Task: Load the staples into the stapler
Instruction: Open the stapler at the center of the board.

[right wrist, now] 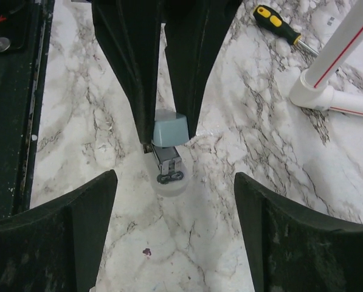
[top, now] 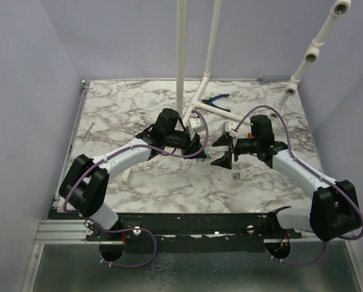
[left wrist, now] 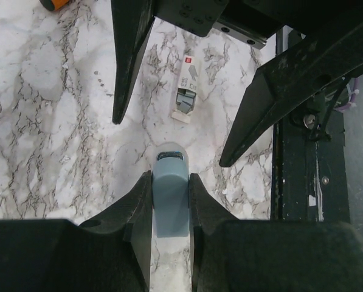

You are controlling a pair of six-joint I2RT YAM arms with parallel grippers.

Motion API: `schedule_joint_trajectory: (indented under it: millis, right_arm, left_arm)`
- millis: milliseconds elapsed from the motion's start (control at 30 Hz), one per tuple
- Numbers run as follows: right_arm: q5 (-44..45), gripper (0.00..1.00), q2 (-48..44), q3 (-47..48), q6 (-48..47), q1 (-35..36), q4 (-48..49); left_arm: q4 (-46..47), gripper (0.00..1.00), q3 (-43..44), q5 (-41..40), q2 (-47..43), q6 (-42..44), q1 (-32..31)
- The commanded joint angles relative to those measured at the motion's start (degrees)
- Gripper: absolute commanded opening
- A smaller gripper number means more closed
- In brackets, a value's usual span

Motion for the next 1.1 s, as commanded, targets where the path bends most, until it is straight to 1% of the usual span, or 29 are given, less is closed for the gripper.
schedule_joint_trajectory:
  millis: [0,67,200,367,500,600,700,900,967,1067]
  right_arm:
    - [-3.5,0.8,0.4,1.1,-0.8,1.5,-0.9]
    - [-3.9,0.75,1.6,1.5,-1.1,1.7,-1.7]
    - [-5.0,0.61,3.6,2.9,-1.6,1.9,-3.5]
    - [-5.5,0.41,5.0,3.4,-2.1,2.1,-4.7]
    - [-3.7,0.24,6.2,3.6,-3.1,2.1,-6.5]
    - [-0.7,0.2,6.9,3.5,-5.0,2.0,-8.4]
    - [1.3,0.16,6.9,2.2,-4.7,2.0,-7.6]
    - [3.7,0.02,4.9,-1.8,4.2,2.0,2.8]
    - [4.1,0.01,3.8,-3.2,5.7,1.9,5.0]
    - [4.8,0.01,2.7,-3.8,6.5,2.0,6.2]
  left_arm:
    - [1.1,0.0,2.0,3.8,-0.4,-0.3,-1.1]
    - [1.1,0.0,2.2,3.6,-0.2,-0.1,-1.6]
    - [1.1,0.0,2.6,3.3,0.0,-0.1,-2.0]
    - [1.1,0.0,3.0,3.3,0.3,0.2,-1.9]
    - [1.1,0.0,2.9,3.0,0.3,1.2,-1.9]
    - [1.8,0.0,1.9,3.7,-0.3,2.1,-0.8]
    - [5.5,0.0,-0.9,5.0,-1.4,1.3,0.7]
    - [14.2,0.0,-6.0,6.0,-3.3,-2.6,3.5]
    - [17.4,0.0,-7.3,6.7,-4.0,-4.6,4.6]
    - [20.2,0.0,-8.7,8.0,-5.0,-5.3,6.0]
